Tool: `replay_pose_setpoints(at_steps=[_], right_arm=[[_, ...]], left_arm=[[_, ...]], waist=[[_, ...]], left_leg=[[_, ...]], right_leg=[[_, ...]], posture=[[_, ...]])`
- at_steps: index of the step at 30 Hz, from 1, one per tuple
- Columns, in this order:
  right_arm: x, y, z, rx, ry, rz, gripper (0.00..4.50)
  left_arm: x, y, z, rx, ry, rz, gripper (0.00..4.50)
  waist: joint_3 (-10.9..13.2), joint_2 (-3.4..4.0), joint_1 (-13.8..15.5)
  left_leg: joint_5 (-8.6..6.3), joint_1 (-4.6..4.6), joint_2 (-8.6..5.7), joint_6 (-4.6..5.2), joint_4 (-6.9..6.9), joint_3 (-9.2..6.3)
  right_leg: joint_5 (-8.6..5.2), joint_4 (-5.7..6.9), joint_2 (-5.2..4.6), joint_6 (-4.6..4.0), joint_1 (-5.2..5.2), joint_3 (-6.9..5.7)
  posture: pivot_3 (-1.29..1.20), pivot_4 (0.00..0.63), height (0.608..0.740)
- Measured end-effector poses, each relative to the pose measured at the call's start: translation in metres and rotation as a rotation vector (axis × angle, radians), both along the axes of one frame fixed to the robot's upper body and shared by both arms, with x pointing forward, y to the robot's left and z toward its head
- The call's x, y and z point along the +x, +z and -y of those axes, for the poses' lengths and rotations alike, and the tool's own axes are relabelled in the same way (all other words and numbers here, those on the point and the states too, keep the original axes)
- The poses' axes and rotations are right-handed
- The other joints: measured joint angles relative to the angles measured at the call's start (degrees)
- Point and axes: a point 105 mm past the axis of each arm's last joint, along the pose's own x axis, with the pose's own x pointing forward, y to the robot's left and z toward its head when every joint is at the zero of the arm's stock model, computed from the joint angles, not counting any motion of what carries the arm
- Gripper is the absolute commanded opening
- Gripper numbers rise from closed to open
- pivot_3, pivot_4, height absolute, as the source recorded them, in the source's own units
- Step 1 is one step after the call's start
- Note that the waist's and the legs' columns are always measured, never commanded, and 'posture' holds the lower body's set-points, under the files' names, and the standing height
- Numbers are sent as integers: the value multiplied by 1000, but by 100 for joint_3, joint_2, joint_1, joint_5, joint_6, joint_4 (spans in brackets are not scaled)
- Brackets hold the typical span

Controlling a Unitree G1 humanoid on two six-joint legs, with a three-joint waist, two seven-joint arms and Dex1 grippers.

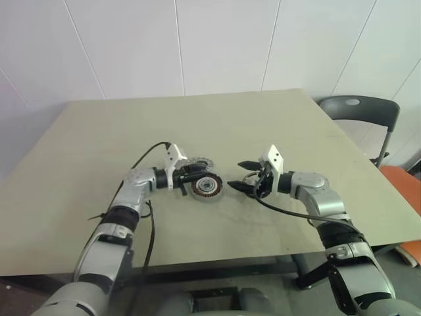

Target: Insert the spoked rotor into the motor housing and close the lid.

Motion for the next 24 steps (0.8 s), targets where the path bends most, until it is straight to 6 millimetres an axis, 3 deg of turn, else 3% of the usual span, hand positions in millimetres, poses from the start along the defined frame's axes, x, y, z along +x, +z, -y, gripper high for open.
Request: replay_pose_setpoints(at_steps=[6,14,24], right_arm=[[-1,0,0,0,-1,2,4500],[-2,0,0,0,-5,4,4500],[-2,0,0,-1,-9,3,4500]], left_arm=[[-4,-13,12,87,-74,-3,709],[-1,-23,10,161,-65,-18,709],[2,-19,11,183,-68,-8,709]], waist=[[2,-3,-4],[3,-4,-1],[3,-5,-4]], left_leg=[[0,1,1,0,1,-2],[0,1,1,1,1,-2],[0,1,1,1,1,-2]], right_leg=[[0,4,4,1,0,-1],[0,4,3,1,0,0],[1,5,3,1,-1,-1]], posture=[[0,0,740],[0,0,740],[0,0,740]])
